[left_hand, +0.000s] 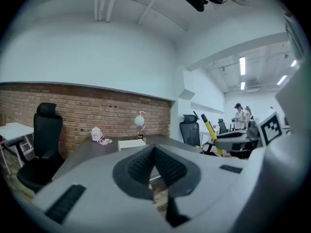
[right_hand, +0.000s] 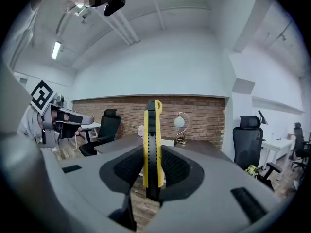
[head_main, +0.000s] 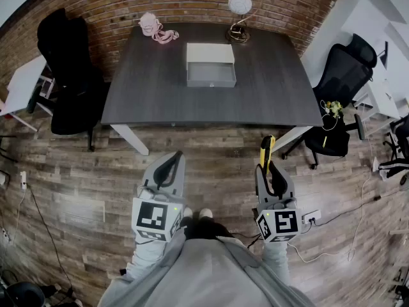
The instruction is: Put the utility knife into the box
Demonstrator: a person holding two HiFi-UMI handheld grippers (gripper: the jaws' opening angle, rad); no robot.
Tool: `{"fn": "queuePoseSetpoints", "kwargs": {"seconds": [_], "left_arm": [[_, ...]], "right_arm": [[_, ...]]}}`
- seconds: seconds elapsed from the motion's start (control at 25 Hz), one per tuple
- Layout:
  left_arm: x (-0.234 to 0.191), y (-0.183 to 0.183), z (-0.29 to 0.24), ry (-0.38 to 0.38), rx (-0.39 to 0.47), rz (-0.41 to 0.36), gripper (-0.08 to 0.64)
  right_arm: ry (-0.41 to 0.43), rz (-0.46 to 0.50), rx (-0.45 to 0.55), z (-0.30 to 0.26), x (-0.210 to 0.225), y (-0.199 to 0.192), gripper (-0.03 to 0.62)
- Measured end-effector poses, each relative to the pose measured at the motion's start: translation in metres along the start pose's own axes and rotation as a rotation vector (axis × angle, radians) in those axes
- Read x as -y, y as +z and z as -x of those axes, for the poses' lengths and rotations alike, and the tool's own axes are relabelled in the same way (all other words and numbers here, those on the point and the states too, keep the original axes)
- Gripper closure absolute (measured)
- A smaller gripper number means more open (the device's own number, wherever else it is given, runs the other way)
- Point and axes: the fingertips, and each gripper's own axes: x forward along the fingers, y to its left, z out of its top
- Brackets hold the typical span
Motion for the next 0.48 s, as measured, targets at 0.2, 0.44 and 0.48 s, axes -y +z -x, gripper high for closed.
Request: {"fn": "queuePoseSetpoints", "kwargs": {"seconds": [0.2,0.44,0.48], "left_arm": [[0.009,0.004,0.008,0.031,0.006,-0.030,0.540],[0.012,0.008,0.015,0.089,0.017,-0.044,0.540],[0.011,0.008,0.016,0.094,0.016,-0.041,0.540]], "right_arm": [[0.017,-0.014,0.027,0.013,0.007,0.003,0.465],[0.071,-0.029,0.070,0.022,0.013,0.006,0.465],[0.074,-0.032,0.069,0.021,0.014,0.006,0.465]]}}
